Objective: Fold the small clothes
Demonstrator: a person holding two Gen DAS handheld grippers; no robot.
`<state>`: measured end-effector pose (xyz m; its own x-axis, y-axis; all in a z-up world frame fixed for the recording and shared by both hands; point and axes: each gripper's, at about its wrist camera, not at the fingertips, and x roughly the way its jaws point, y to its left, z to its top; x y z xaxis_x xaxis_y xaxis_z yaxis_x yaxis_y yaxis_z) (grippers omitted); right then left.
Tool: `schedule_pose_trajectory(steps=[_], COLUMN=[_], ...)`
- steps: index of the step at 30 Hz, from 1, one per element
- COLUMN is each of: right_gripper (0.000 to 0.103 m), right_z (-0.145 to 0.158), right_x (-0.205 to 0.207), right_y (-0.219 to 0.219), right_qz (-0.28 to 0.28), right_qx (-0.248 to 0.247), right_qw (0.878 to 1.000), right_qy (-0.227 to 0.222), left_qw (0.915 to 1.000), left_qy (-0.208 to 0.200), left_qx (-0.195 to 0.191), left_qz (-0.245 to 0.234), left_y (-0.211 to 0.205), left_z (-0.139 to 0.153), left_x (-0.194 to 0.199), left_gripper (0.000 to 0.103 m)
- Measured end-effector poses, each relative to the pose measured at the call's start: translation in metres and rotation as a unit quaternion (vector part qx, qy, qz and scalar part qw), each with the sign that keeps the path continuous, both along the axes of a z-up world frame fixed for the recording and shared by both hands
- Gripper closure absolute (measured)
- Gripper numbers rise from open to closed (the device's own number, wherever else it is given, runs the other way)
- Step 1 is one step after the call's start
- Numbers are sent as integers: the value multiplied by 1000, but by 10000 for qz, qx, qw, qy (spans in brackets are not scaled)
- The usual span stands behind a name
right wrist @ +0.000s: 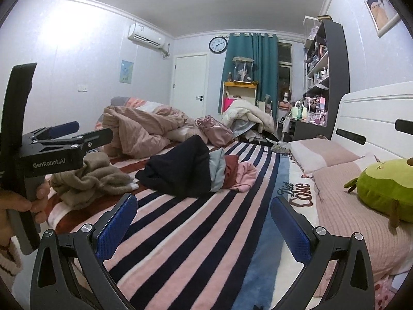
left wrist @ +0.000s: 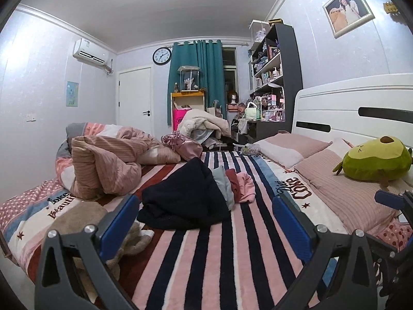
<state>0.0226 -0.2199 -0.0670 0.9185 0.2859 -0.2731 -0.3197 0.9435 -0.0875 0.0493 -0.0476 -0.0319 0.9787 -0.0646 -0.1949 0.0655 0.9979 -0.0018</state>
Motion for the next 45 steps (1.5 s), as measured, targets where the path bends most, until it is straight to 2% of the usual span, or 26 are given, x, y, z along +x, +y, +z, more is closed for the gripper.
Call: schedule_pose_trajectory(steps=[45], right_gripper=[0], right_z=[-2], right_x=[-1], right_y=[-2], right_qz=[-29], right_qx=[269], right_qw=[9996], right_qy=[93], left_qw=[9999], left_qy=[27], left_qx=[-43], left_qz=[-127], left_y=[3], left_z=[-14], left_x=[8], left_gripper=[1])
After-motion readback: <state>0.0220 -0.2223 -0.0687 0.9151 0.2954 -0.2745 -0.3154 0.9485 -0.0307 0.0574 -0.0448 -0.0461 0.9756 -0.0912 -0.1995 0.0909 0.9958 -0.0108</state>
